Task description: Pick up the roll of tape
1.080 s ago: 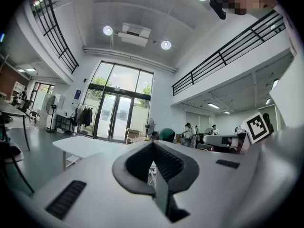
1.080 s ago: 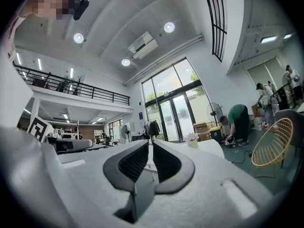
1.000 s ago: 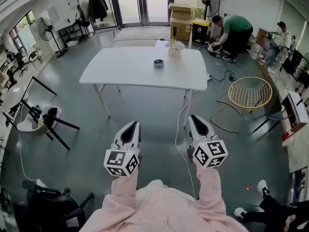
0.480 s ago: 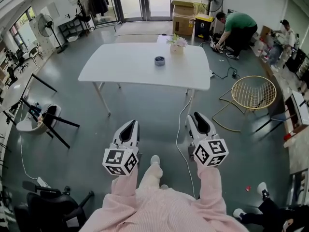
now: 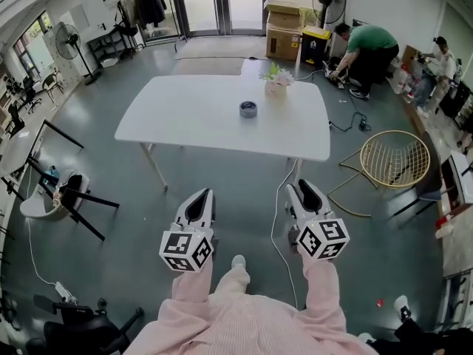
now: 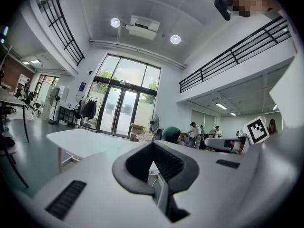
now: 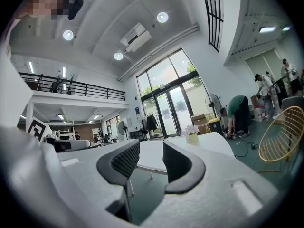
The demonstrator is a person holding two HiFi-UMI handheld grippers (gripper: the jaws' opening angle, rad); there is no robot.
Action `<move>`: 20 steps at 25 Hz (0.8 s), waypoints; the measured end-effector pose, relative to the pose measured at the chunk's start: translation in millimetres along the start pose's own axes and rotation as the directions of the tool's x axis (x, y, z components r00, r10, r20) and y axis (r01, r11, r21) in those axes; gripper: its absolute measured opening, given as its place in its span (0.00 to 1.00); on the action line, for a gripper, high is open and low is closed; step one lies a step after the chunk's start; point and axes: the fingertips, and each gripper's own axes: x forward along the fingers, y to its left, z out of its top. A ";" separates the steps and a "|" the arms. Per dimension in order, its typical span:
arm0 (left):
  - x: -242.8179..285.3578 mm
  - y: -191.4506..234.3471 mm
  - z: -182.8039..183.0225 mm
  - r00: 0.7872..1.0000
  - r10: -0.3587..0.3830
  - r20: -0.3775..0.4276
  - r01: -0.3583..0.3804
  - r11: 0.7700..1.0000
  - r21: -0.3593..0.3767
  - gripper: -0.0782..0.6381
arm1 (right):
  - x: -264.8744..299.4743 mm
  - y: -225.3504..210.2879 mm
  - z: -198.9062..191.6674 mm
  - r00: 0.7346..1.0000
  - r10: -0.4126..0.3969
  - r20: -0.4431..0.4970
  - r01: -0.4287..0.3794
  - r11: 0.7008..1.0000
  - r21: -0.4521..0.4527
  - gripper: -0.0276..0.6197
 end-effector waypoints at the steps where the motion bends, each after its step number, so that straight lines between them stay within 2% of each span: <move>1: 9.8 6.3 2.9 1.000 -0.003 0.000 0.003 1.000 0.000 0.11 | 9.3 -5.5 0.0 1.000 -0.006 -0.008 0.007 1.000 0.008 0.25; 10: 98.0 70.8 25.8 1.000 -0.013 0.000 0.013 1.000 -0.013 0.11 | 99.5 -46.0 10.2 0.997 -0.071 -0.012 0.072 0.996 0.045 0.25; 14: 131.9 88.3 27.3 0.999 -0.034 -0.016 0.034 0.999 0.025 0.11 | 135.6 -56.3 10.8 0.996 -0.089 -0.004 0.089 0.994 0.061 0.25; 18: 155.7 108.8 27.4 0.999 -0.040 -0.019 0.040 0.999 -0.001 0.11 | 164.7 -63.2 13.9 0.994 -0.105 0.003 0.104 0.993 0.060 0.25; 20: 165.6 116.1 25.6 0.999 -0.037 -0.034 0.037 0.999 0.010 0.11 | 176.5 -65.8 14.3 0.994 -0.106 -0.002 0.106 0.993 0.059 0.25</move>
